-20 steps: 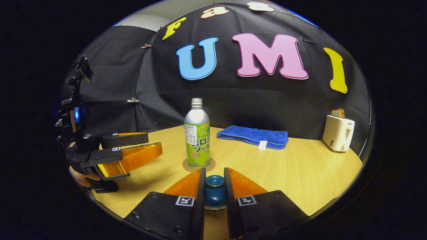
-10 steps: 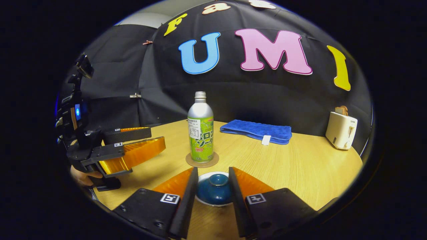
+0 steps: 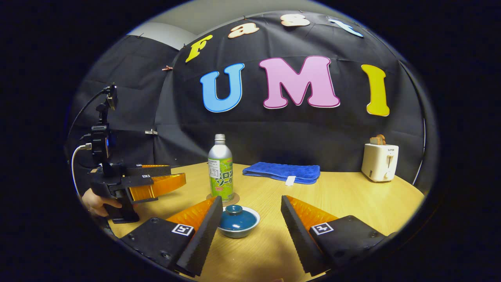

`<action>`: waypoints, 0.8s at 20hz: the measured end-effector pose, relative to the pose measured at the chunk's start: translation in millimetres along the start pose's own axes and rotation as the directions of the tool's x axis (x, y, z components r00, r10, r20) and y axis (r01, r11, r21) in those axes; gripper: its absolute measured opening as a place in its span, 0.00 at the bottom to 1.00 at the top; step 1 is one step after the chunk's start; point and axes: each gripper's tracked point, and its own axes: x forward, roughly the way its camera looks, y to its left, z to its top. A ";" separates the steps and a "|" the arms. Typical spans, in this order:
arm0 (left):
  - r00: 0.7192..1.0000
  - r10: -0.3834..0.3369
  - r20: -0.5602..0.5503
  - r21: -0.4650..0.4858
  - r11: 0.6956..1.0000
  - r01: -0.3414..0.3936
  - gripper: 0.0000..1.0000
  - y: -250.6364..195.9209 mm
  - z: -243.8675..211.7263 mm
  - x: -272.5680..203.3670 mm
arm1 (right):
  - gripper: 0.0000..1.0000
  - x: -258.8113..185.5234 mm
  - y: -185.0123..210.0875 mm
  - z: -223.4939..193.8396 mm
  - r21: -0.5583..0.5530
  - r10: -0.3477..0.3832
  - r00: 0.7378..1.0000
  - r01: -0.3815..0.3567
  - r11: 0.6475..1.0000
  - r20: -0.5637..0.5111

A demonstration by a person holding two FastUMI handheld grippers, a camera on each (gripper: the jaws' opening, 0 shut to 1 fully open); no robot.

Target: Open the teacup lid with one hand, grasp the water bottle and pour water into the teacup with the other hand; after pouring, place the water bottle on the coaster and then close the teacup lid.

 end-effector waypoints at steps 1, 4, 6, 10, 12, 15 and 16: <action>1.000 0.008 -0.001 -0.001 1.000 -0.008 0.97 0.3 -0.4 -1.1 | 0.94 -6.2 -5.8 2.3 0.007 -0.010 1.000 0.010 1.000 0.010; 1.000 0.016 0.000 -0.001 1.000 -0.016 0.97 -1.5 0.2 -7.2 | 0.94 -22.0 -21.2 0.0 0.056 -0.030 1.000 0.029 0.998 0.009; 1.000 0.014 -0.001 -0.001 1.000 -0.014 0.96 -4.5 0.4 -9.6 | 0.94 -28.9 -25.5 1.4 0.109 -0.025 1.000 0.024 0.994 0.012; 1.000 0.011 -0.001 0.000 1.000 -0.011 0.97 -10.6 0.5 -11.5 | 0.97 -32.5 -30.7 1.8 0.139 -0.025 1.000 0.023 0.990 0.014; 1.000 -0.001 0.000 0.000 1.000 0.001 0.96 -15.6 0.2 -10.4 | 0.96 -35.3 -29.8 1.6 0.131 -0.021 1.000 0.019 0.991 0.015; 1.000 -0.015 -0.001 -0.001 1.000 0.015 0.96 -16.3 1.2 -11.7 | 0.96 -37.6 -28.5 1.1 0.113 -0.021 1.000 0.019 0.993 0.016; 1.000 -0.016 -0.001 0.000 1.000 0.016 0.97 -16.5 1.4 -11.8 | 0.96 -36.6 -28.6 0.7 0.110 -0.021 1.000 0.019 0.994 0.015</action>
